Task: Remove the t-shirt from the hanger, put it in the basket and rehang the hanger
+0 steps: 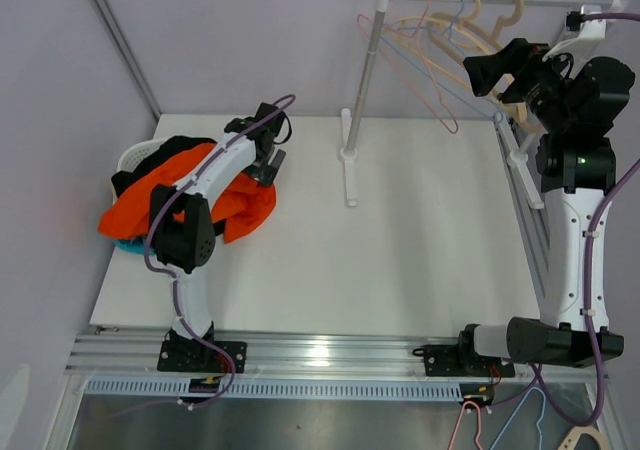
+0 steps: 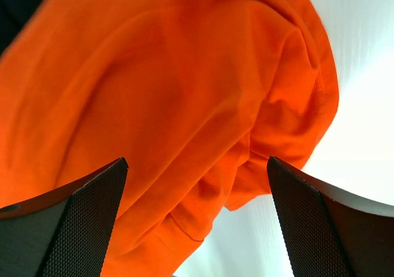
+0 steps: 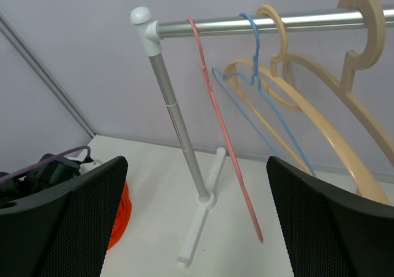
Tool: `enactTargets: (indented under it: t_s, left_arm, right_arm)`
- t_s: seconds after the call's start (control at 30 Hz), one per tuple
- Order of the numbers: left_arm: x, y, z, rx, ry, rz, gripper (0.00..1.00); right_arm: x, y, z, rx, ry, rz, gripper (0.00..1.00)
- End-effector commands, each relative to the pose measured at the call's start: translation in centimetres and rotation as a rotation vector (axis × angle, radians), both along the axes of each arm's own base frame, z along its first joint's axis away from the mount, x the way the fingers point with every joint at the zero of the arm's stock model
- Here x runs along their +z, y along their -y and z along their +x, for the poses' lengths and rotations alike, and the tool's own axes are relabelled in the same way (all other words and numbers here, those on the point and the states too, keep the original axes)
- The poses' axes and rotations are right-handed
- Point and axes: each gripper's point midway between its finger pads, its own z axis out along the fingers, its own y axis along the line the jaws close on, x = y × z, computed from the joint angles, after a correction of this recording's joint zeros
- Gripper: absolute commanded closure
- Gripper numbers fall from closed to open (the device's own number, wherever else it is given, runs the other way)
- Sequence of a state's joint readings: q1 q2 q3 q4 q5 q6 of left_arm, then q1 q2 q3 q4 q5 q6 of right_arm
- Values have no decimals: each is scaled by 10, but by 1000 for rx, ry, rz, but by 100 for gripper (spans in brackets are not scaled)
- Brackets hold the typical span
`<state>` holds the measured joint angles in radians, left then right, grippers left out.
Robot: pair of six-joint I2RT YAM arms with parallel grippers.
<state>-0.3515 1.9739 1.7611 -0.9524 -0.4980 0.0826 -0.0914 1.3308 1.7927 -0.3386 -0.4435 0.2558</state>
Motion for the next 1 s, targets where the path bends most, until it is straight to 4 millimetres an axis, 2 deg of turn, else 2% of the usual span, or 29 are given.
enactTargets:
  t_s: [0.0,0.13,0.2,0.27,0.3,0.33,0.37,0.4,0.43,0.57,0.63,0.7,0.8,0.83,0.93,0.97]
  left_arm:
    - [-9,-1,0,-40,-97,-28,0]
    - [-33,-4,-12,-45,-207,-32,1]
    - [-49,-18,-11,-6,-238,63,3]
    - [-58,-27,-11,18,-264,99,13]
    - [-66,-30,-11,31,-285,108,22]
    - [-63,-33,-8,46,-280,116,56]
    - [-61,-41,-6,72,-272,134,79]
    - [-56,-50,-5,103,-257,168,94]
    - [-51,-53,-2,115,-240,163,99]
    - [-45,-80,-6,170,-231,150,99]
    - [-39,-82,-4,189,-210,141,99]
    - [-22,-83,1,216,-156,142,99]
    - [21,-86,10,251,-16,123,99]
    - [42,-84,11,252,44,89,99]
    - [90,-68,20,230,175,-40,99]
    - [101,-56,20,195,196,-118,99]
  right_arm:
    - [13,-6,-14,25,46,4,1]
    - [11,-7,-17,33,45,7,1]
    - [11,-8,-18,37,45,9,0]
    - [8,-8,-19,40,43,10,1]
    - [8,-8,-20,39,47,11,1]
    - [8,-8,-20,37,46,10,1]
    - [7,-8,-20,35,43,9,1]
    - [6,-7,-21,32,42,7,0]
    - [7,-7,-21,31,44,4,1]
    - [7,-8,-24,38,45,7,0]
    - [7,-10,-23,48,49,13,1]
    - [7,-12,-22,59,50,24,0]
    - [7,-14,-23,69,48,28,1]
    - [6,-14,-22,70,47,30,0]
    - [7,-15,-23,76,51,37,0]
    - [8,-16,-22,79,51,39,1]
